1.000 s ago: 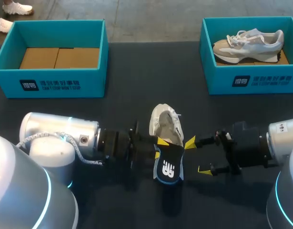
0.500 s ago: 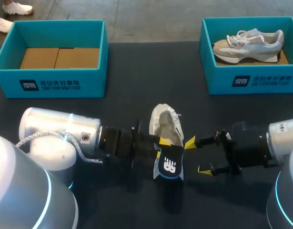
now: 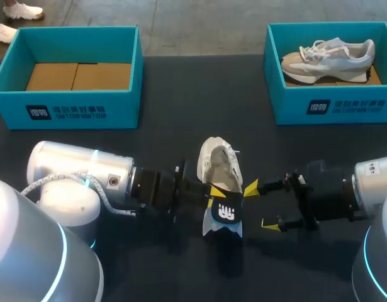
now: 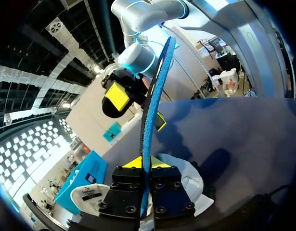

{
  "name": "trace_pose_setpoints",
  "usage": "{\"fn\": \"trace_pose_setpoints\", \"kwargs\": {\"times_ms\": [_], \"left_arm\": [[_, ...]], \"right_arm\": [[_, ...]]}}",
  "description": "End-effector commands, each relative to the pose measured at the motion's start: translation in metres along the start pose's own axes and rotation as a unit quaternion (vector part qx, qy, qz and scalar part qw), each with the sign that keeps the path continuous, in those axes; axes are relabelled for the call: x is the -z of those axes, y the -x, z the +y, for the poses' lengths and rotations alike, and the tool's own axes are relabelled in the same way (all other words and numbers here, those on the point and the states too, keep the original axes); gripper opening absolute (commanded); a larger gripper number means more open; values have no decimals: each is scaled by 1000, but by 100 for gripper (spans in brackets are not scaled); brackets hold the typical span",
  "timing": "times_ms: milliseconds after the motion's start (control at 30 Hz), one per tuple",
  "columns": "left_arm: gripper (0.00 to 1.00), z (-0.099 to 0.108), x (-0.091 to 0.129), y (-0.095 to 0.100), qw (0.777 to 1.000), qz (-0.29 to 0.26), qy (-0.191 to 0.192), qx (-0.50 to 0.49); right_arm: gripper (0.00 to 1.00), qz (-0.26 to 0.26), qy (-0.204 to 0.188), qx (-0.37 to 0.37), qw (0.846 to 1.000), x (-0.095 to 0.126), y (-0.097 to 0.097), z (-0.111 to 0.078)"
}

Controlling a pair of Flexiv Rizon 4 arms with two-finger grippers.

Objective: Take the shoe out of the shoebox, open the shoe tongue, remove and reinsert the insole, then place the shoe into the shoebox

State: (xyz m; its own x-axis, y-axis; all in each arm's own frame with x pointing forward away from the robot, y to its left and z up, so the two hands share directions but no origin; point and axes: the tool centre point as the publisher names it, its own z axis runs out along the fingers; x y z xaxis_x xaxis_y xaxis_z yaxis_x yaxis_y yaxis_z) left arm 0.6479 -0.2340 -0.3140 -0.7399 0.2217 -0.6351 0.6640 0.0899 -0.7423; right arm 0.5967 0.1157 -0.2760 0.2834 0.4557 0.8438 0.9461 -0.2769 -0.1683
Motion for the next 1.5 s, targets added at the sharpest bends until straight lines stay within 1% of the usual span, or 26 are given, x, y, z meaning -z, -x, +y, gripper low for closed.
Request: {"fn": "trace_pose_setpoints", "kwargs": {"times_ms": [33, 267, 533, 933, 1500], "left_arm": [[0, 4, -2, -1, 1000, 0, -8, -2], [0, 10, -2, -5, 1000, -2, -12, 0], [0, 12, -2, -1, 1000, -3, -9, -5], [0, 14, 2, 0, 1000, -12, 4, -8], [0, 24, 2, 1, 1000, -19, 21, -6]], "right_arm": [[100, -1, 1, 0, 1000, 0, -1, -2], [100, -1, 1, 0, 1000, 0, -1, -2], [100, -1, 1, 0, 1000, 0, -1, -2], [100, -1, 1, 0, 1000, 0, -1, -2], [100, -1, 1, 0, 1000, 0, -1, -2]]}}
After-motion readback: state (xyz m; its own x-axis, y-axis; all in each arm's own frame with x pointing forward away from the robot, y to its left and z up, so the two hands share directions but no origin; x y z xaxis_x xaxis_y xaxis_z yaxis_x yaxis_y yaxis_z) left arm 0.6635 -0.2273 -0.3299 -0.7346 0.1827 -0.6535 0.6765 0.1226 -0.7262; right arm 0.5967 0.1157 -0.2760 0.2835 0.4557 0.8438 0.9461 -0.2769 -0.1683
